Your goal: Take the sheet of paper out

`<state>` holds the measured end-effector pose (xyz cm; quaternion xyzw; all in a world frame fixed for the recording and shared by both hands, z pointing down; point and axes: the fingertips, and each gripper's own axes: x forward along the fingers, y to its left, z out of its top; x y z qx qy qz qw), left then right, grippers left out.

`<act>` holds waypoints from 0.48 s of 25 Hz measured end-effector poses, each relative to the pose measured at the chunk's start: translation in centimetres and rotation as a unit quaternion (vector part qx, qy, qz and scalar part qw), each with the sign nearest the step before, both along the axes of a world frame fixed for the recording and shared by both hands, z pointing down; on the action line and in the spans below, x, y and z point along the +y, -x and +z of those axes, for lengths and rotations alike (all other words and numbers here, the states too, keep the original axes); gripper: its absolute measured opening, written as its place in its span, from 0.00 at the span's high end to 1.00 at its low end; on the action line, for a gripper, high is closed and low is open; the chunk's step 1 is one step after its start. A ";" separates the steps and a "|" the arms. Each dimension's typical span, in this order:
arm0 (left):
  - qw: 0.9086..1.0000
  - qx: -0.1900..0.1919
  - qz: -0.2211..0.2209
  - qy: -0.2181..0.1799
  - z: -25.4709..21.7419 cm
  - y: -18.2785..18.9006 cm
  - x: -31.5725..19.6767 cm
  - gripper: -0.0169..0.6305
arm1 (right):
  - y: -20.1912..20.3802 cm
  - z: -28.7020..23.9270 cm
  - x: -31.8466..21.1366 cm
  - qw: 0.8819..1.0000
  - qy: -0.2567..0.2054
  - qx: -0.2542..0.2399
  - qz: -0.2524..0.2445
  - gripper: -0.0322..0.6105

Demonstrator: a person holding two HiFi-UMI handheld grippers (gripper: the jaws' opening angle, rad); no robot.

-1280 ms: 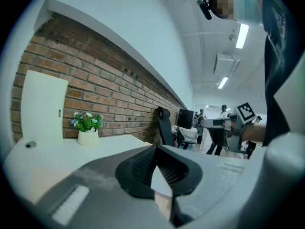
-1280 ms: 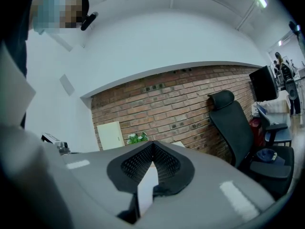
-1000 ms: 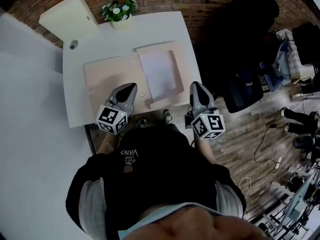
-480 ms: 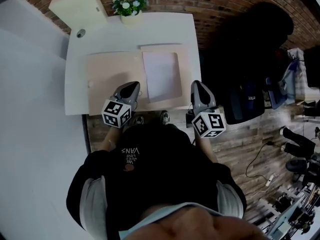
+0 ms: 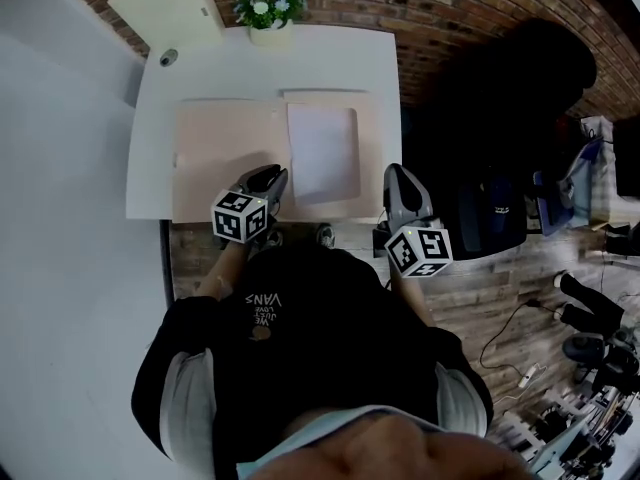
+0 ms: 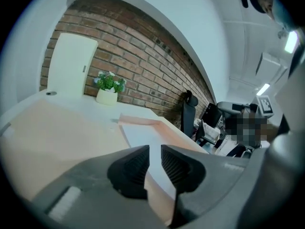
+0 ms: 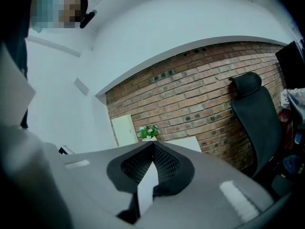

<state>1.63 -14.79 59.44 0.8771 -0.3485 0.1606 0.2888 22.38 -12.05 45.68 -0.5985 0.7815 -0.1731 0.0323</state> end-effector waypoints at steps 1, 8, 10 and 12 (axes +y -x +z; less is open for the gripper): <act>1.000 -0.002 -0.001 0.011 0.5 -0.1 0.0 0.87 | -0.1 0.0 0.0 1.000 0.000 -0.001 -0.001 0.95; 0.995 -0.005 -0.010 0.098 3.7 -1.2 0.6 0.69 | -1.1 0.3 -0.2 1.000 0.002 -0.005 -0.002 0.95; 0.991 -0.001 -0.006 0.136 4.6 -1.7 0.9 0.62 | -1.4 0.4 -0.3 1.000 0.002 -0.005 0.000 0.95; 0.987 -0.001 -0.001 0.162 5.2 -2.0 1.1 0.58 | -1.7 0.5 -0.4 1.000 0.003 -0.006 0.001 0.95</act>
